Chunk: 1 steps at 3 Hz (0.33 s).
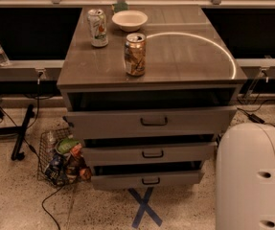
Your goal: Move paper bowl near sponge
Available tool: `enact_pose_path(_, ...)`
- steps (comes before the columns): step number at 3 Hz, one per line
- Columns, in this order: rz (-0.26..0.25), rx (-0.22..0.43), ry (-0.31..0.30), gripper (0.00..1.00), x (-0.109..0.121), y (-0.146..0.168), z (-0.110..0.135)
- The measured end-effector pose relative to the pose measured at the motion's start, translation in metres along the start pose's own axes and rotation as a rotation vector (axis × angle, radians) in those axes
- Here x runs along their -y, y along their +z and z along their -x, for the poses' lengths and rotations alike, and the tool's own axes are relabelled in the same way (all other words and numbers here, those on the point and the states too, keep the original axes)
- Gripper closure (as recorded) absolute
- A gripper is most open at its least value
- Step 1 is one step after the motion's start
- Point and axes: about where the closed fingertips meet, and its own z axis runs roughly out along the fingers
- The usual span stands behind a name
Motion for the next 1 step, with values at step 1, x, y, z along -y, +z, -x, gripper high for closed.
enact_pose_path(1,0.0,0.0,0.0,0.0,0.0,0.0,0.0)
